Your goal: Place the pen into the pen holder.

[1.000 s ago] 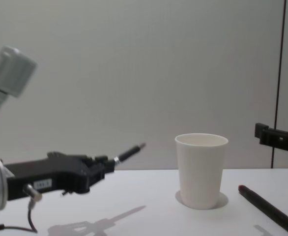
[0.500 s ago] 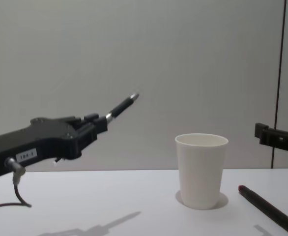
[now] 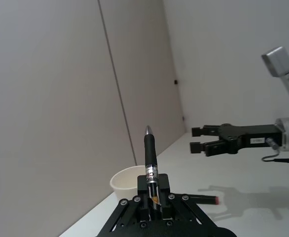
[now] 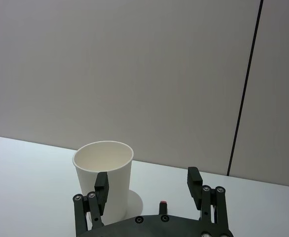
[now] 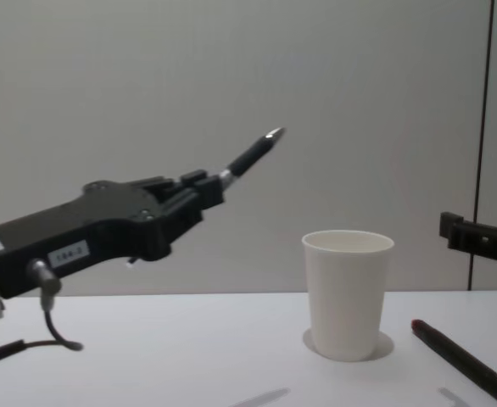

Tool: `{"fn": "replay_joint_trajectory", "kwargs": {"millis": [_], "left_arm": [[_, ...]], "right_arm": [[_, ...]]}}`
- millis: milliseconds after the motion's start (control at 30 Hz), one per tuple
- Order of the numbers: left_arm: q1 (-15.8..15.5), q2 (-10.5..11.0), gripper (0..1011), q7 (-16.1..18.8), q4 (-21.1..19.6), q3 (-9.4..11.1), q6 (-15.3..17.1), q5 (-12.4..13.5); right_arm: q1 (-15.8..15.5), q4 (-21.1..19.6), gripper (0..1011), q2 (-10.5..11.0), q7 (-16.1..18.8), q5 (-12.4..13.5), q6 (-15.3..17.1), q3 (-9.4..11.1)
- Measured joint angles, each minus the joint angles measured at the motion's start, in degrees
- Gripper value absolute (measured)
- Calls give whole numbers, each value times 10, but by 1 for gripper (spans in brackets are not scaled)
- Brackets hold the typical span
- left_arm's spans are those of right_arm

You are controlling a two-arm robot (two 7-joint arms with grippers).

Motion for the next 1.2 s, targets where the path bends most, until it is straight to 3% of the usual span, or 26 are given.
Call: {"fn": "replay_joint_trajectory", "kwargs": {"millis": [567,1200], "left_arm": [[-32,-43,129,-90,27,26,10,16],[-53,-69,129,-117,50,41,15,37]], "right_arm": [[0,0,1002,0,0,0,0,0],[0,0,1002,0,4,3,0,0]]}}
